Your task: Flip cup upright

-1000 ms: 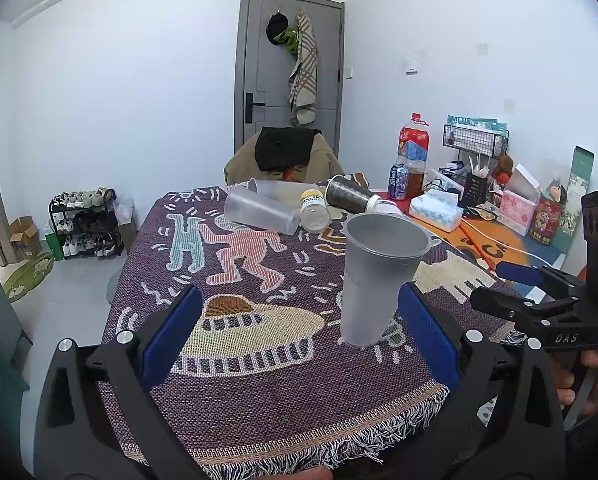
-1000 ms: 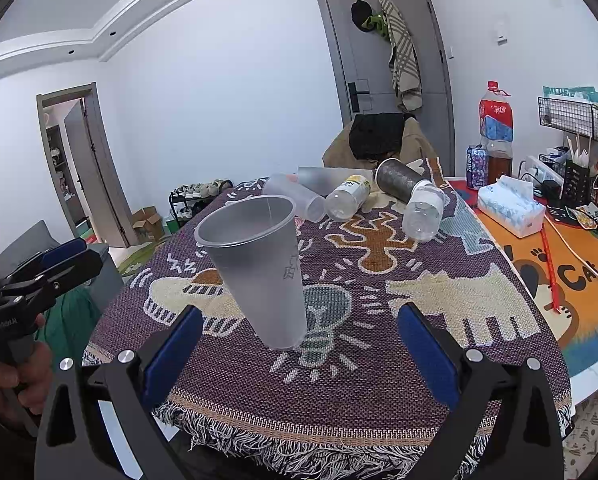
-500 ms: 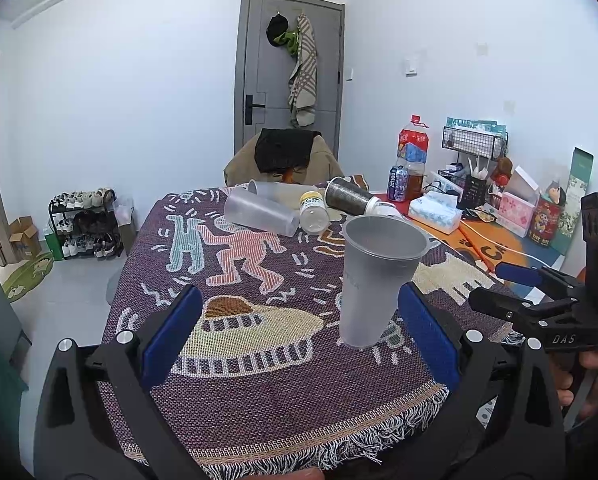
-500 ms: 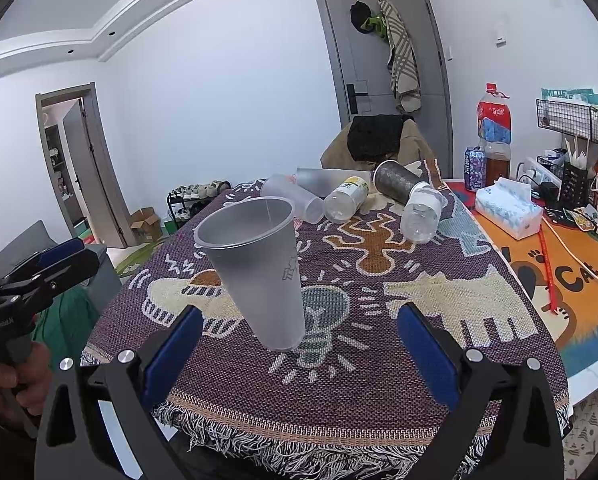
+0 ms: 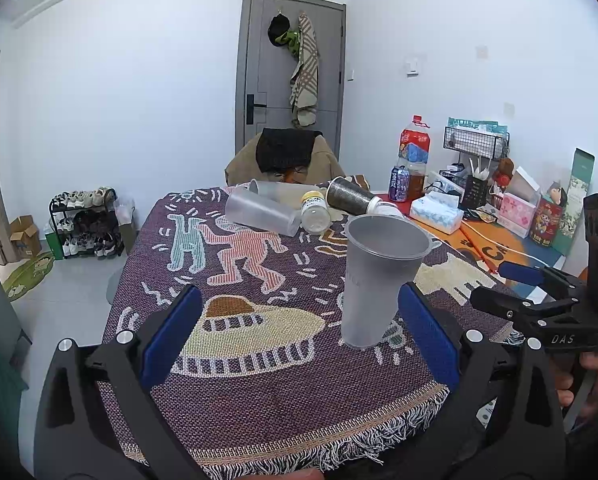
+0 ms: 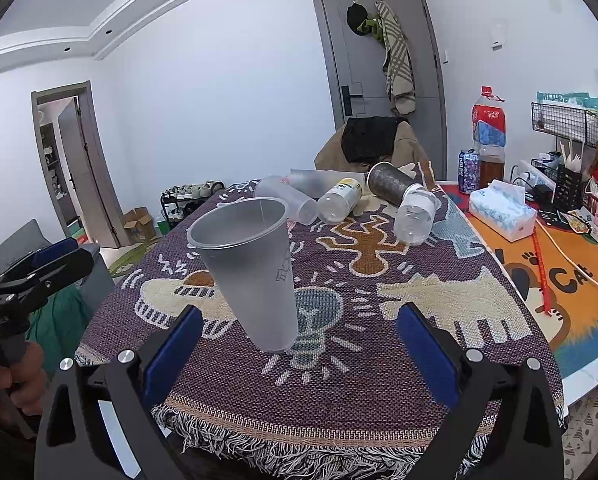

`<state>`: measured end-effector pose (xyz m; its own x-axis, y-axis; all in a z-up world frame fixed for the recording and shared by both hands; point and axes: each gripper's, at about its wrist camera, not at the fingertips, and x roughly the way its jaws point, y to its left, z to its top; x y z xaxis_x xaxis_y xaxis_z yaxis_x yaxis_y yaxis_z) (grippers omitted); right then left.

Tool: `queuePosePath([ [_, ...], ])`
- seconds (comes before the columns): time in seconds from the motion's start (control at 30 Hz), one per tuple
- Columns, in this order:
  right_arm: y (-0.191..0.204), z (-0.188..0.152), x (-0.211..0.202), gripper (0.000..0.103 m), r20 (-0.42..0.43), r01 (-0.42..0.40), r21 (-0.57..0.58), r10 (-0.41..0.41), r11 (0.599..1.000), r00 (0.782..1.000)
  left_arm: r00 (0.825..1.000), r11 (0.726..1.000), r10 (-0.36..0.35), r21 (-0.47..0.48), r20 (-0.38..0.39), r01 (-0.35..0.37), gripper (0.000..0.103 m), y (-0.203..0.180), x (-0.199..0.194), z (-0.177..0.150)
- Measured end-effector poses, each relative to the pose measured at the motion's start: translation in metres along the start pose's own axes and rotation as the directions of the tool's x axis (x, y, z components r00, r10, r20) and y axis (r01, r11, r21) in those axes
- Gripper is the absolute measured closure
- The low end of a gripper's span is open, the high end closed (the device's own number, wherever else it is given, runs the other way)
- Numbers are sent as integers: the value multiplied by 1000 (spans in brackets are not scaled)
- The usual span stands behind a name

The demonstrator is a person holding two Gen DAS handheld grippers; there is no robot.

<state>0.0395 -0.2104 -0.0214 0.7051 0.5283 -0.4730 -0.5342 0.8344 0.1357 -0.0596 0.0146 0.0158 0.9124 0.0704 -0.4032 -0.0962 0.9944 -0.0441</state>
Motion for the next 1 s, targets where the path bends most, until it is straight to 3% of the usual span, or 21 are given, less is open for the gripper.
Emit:
queuePosePath([
  [1.0, 0, -1, -1, 7, 5, 14, -8, -14, 1000, 1000, 1000, 1000, 6, -4, -1, -6, 5, 0, 2, -1],
])
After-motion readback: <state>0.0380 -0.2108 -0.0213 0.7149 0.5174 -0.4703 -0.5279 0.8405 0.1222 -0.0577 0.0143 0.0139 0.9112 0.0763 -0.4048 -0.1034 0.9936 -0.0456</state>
